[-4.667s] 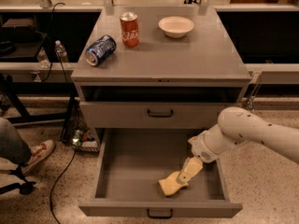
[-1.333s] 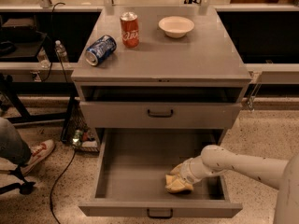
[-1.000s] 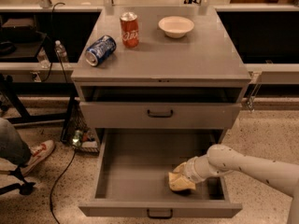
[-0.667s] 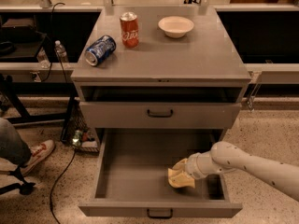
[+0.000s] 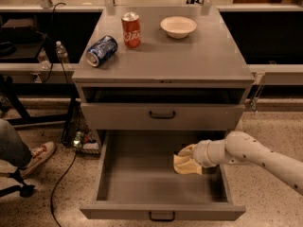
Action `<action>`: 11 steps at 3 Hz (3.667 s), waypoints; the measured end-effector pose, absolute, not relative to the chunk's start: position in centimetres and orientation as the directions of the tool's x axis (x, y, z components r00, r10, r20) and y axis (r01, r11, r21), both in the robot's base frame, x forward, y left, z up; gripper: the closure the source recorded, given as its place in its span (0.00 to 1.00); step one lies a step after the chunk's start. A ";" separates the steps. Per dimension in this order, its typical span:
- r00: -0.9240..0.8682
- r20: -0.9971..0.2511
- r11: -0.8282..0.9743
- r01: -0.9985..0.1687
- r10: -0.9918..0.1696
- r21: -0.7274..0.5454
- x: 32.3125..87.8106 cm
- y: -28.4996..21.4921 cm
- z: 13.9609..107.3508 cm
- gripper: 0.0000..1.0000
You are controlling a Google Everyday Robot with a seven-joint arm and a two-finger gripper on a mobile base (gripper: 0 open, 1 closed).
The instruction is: Pick sponge from middle drawer and place on counter
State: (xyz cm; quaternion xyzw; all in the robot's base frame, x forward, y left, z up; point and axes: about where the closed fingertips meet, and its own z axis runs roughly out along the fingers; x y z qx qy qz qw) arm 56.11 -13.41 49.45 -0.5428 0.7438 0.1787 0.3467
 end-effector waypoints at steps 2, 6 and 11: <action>-0.130 -0.740 0.344 -0.928 -0.660 -0.144 56.6 -14.7 51.5 1.00; 0.152 -0.645 0.348 -0.737 -0.749 -0.579 57.7 -23.8 73.5 1.00; 0.380 -0.497 0.261 -0.524 -0.780 -0.811 62.1 -23.8 90.6 1.00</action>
Offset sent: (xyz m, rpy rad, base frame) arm 0.0112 -0.0308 0.0435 0.0630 -0.1009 0.0076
